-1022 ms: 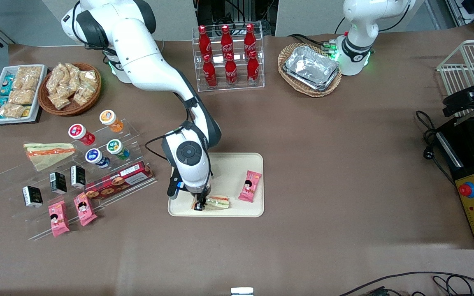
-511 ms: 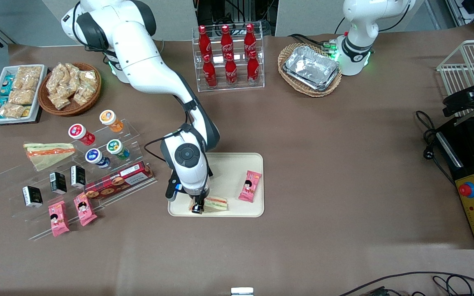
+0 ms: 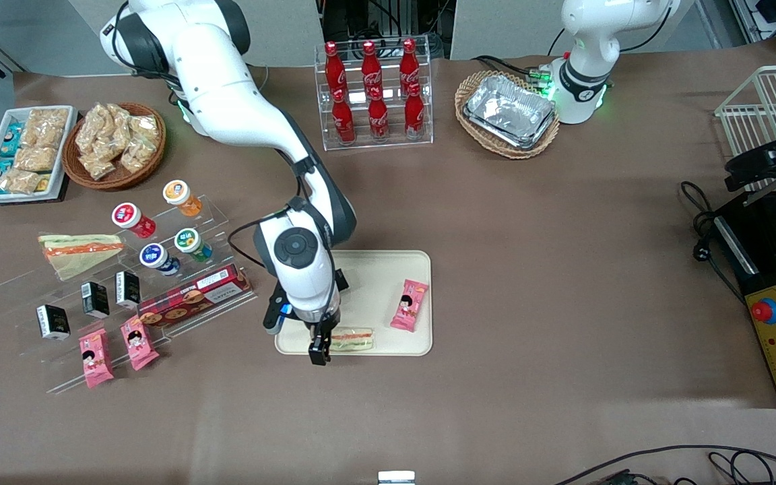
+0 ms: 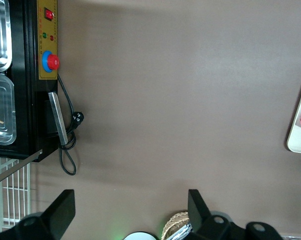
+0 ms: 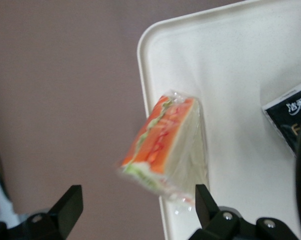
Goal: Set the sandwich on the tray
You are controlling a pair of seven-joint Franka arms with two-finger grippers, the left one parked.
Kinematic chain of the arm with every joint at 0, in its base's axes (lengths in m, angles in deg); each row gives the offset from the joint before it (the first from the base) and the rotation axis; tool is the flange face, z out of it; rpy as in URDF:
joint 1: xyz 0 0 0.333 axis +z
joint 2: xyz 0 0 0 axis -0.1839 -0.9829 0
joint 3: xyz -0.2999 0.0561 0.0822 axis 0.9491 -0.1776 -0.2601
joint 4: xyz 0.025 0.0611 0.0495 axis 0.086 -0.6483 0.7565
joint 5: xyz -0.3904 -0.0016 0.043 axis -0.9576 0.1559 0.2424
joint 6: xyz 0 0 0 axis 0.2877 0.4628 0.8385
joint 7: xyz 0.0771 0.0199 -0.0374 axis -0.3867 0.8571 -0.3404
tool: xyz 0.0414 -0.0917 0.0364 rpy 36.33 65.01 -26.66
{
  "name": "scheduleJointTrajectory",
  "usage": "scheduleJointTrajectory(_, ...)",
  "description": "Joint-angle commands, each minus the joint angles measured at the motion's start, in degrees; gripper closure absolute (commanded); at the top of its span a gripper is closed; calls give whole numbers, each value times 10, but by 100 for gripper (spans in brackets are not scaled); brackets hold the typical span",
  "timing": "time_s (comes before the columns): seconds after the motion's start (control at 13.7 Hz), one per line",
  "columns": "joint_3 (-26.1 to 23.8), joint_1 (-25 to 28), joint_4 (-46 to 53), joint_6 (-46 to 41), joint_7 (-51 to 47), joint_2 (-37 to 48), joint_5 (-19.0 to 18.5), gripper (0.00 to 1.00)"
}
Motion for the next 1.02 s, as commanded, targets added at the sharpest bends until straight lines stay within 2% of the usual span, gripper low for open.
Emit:
scheduleJointTrajectory(0.0,-3,-8,-9,-47,21,56,13,0)
scheduleJointTrajectory(0.37,1,-14,-10,-149,224,136,12,0)
scheduleJointTrajectory(0.66,-5,-70,-16,-235,434,202,13,0)
scheduleJointTrajectory(0.95,-5,-127,-24,-317,690,252,13,0)
